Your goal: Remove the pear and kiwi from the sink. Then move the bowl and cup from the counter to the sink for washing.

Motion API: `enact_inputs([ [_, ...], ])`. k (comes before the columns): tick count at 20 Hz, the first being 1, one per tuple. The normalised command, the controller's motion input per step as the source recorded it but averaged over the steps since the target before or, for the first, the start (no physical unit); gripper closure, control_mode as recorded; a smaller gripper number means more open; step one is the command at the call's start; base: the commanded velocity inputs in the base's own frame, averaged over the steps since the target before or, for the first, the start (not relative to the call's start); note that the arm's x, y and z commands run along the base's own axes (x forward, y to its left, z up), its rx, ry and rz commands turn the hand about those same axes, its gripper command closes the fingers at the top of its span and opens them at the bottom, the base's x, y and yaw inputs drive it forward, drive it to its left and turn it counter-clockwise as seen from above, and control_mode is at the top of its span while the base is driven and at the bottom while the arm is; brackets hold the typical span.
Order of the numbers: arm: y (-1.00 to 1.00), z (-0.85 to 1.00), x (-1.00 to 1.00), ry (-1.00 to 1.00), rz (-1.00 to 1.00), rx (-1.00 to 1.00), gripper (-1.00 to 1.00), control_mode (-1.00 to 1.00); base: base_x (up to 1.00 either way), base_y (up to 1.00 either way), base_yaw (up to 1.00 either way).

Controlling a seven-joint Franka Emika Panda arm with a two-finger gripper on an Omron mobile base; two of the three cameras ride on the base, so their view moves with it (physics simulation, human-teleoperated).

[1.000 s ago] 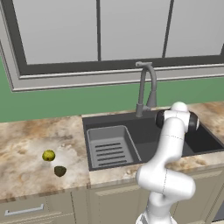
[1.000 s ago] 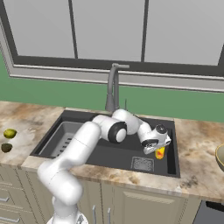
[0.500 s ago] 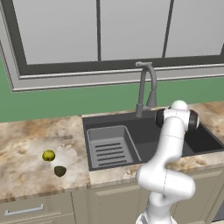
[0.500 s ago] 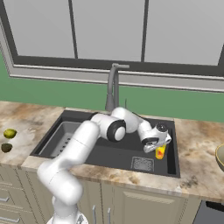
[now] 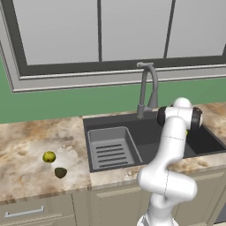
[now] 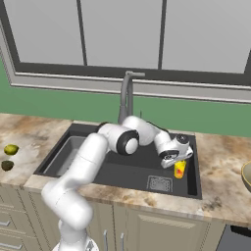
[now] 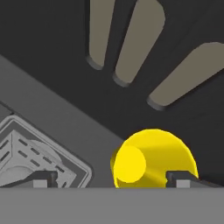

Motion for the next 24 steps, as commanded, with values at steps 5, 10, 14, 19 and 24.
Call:
enact_inputs([
  [5, -0.12, 0.36, -0.21, 0.0, -0.05, 0.0, -1.0, -1.0, 0.0, 0.0, 0.0],
  [10, -0.1, 0.39, -0.24, 0.0, -0.08, 0.0, -1.0, -1.0, 0.0, 0.0, 0.0],
  [14, -0.1, 0.42, -0.26, 0.0, -0.11, -0.02, -1.0, -1.0, 0.0, 0.0, 0.0],
  [19, -0.07, 0.44, -0.26, 0.0, -0.13, -0.03, -1.0, -1.0, 0.0, 0.0, 0.0],
  [24, -0.1, 0.45, -0.29, -0.01, -0.13, -0.03, -1.0, -1.0, 0.0, 0.0, 0.0],
])
